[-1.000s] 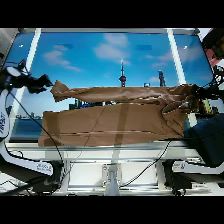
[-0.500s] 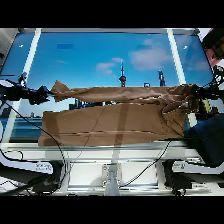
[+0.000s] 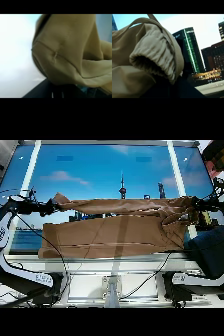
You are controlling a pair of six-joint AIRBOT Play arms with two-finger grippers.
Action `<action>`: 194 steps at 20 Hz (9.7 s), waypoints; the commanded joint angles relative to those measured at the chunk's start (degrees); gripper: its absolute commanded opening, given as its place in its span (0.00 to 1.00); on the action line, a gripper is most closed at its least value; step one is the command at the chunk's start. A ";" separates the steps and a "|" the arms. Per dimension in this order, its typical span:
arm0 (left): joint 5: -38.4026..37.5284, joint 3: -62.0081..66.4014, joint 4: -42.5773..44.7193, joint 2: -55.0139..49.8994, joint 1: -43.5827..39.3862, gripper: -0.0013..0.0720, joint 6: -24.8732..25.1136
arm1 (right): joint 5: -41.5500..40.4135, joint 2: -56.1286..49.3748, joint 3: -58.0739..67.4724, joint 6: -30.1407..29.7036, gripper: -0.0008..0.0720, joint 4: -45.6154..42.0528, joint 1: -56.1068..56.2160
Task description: Fold the clothes and pants, and hang the long-sleeved shirts on hangers.
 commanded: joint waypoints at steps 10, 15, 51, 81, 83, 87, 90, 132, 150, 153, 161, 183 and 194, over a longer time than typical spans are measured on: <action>-2.56 13.14 -3.43 5.44 0.11 0.05 -1.07 | 1.66 1.64 2.56 0.00 0.07 0.85 -0.02; -10.36 20.26 -3.41 8.63 4.92 0.04 -7.61 | -1.55 1.62 6.56 -0.02 0.07 0.33 -0.04; -3.89 -1.40 23.80 8.41 3.87 0.05 -4.63 | -13.68 0.70 6.56 0.00 0.07 14.49 0.00; -3.85 -1.40 21.03 8.41 3.69 0.05 -4.55 | 23.56 -6.40 2.47 18.99 0.97 -27.58 35.58; -3.80 -1.40 21.03 8.41 3.69 0.05 -4.37 | 21.97 -7.30 1.62 23.74 0.97 -27.45 35.41; -3.63 -1.40 21.03 8.41 3.69 0.05 -4.37 | 16.06 -7.30 1.57 32.96 0.90 -32.04 35.41; -3.65 -1.40 21.03 8.41 3.69 0.05 -4.37 | 15.91 -7.30 1.57 36.68 0.60 -38.38 35.30; 21.99 14.38 21.24 2.69 4.04 0.04 -19.96 | -17.20 13.05 -23.30 19.80 0.06 21.16 -4.98; -21.05 15.08 35.67 -1.14 9.42 0.04 -17.16 | 4.20 12.48 -23.26 24.09 0.07 2.36 -10.88; -19.87 15.08 36.81 -1.16 9.42 0.04 -16.94 | 7.85 12.48 -23.26 22.25 0.07 -0.11 -10.88; -10.86 15.08 37.27 -1.16 9.31 0.04 -16.98 | 11.87 13.03 -23.69 22.05 0.07 -2.91 -10.71; -20.15 15.02 37.81 -1.16 9.42 0.09 -17.00 | -1.16 29.42 -34.82 27.65 0.07 0.98 -10.71; -29.14 15.02 45.51 12.55 12.31 0.77 -19.12 | -1.16 29.42 -34.82 27.58 0.07 2.38 -10.71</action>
